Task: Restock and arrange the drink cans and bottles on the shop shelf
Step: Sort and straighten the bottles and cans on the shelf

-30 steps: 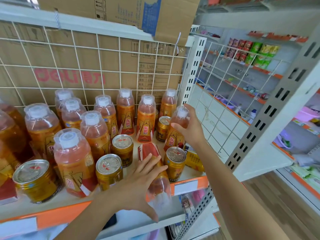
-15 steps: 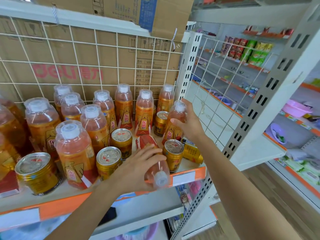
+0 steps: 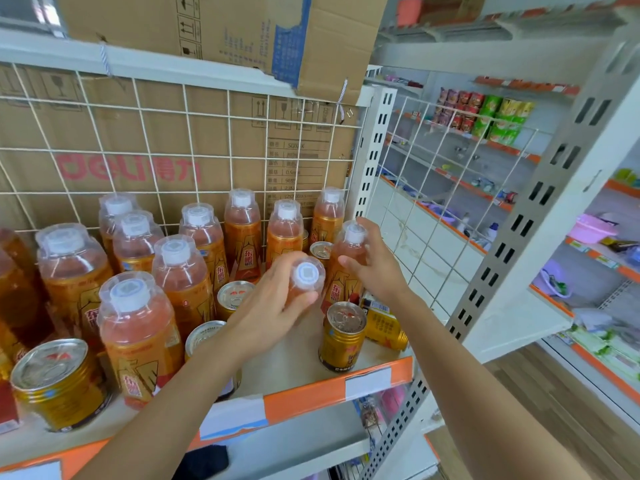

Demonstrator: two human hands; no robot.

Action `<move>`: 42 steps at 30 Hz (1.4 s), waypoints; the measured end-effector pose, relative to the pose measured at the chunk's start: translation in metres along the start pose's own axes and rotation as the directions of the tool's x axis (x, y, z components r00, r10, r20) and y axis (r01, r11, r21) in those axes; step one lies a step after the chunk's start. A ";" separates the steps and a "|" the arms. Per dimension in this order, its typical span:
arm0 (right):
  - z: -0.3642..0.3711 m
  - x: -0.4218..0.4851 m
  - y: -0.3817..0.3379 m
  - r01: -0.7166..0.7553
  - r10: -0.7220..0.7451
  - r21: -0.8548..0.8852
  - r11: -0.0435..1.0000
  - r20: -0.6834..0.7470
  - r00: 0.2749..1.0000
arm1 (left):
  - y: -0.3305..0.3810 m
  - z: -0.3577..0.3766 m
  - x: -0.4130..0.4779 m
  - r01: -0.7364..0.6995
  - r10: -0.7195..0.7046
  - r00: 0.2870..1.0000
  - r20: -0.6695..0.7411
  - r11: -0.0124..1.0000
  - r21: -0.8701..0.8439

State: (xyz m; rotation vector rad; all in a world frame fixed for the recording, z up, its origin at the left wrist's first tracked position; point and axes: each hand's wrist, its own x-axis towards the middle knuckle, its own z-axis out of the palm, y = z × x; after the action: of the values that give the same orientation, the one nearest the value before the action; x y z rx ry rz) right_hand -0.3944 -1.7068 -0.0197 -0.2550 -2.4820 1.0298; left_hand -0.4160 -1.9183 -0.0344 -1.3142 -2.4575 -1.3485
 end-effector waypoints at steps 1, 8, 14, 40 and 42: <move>-0.001 0.000 -0.001 0.006 -0.006 0.008 1.000 0.009 1.000 | -0.002 -0.002 0.005 0.021 -0.021 1.000 -0.018 1.000 -0.017; 0.000 -0.002 -0.003 0.032 -0.043 0.110 0.993 0.099 0.994 | -0.015 -0.011 0.039 0.174 -0.161 0.970 -0.182 0.983 0.060; 0.009 -0.008 -0.008 0.039 -0.048 0.135 0.990 0.063 0.997 | -0.014 -0.011 0.041 0.164 -0.086 0.967 -0.241 0.932 0.324; 0.002 -0.087 0.064 -0.419 0.434 0.168 0.892 -0.057 0.899 | 0.015 0.055 0.018 -0.304 0.246 0.937 0.250 0.924 0.230; 0.006 -0.089 0.068 -0.417 0.436 0.184 0.890 -0.076 0.897 | 0.004 0.068 0.018 -0.259 0.173 0.937 0.304 0.927 0.270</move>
State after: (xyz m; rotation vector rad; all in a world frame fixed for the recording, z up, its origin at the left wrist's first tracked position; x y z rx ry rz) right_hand -0.3181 -1.6924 -0.1008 -0.8149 -2.2679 1.3416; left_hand -0.4023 -1.8571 -0.0670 -1.7224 -2.4553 -0.7385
